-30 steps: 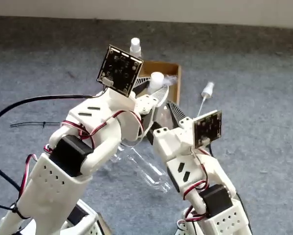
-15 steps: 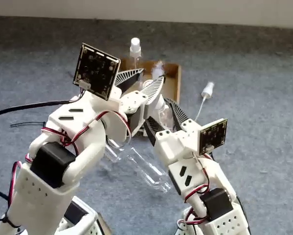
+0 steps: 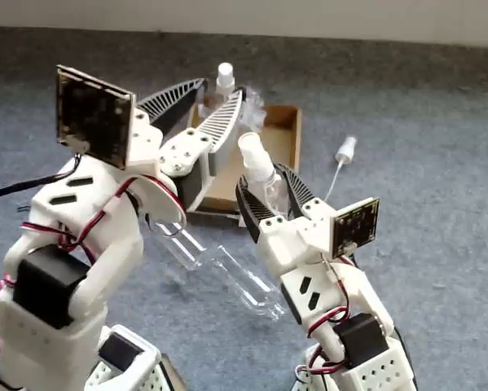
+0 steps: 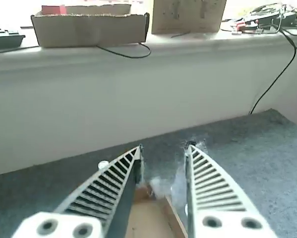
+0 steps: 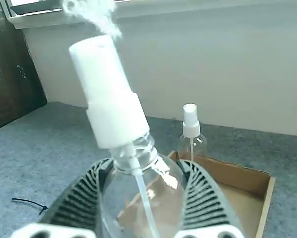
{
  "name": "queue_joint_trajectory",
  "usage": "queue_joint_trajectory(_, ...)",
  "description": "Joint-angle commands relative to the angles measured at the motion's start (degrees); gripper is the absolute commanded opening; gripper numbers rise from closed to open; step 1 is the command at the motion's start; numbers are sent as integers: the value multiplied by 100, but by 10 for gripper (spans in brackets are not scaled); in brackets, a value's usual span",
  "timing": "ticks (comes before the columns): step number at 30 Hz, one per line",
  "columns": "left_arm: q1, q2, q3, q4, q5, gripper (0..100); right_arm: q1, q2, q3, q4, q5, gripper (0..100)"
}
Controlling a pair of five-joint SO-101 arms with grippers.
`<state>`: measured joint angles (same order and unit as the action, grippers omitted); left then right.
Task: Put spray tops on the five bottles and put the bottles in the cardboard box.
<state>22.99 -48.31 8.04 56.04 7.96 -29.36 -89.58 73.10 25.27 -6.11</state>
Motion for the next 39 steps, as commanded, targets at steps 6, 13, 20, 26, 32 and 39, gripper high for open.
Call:
queue_joint_trajectory(6, 251, -66, 989, 79, -53, 143, -13, -84, -31, -119, -62, 5)
queue_joint_trajectory(13, 681, -66, 1068, 70, -62, 143, -13, -66, -31, -119, -62, 5)
queue_joint_trajectory(20, 374, -22, 901, 70, -123, 143, -22, -57, -31, -119, -62, 5)
queue_joint_trajectory(26, 585, -66, 1147, 35, -747, 142, -22, -57, -31, -119, -62, 5)
queue_joint_trajectory(32, -576, -75, 945, 53, -721, 98, -4, -57, -31, -119, -44, 5)
queue_joint_trajectory(39, -2070, -75, 1042, 158, -721, 98, 48, -40, -75, -119, -26, 4)
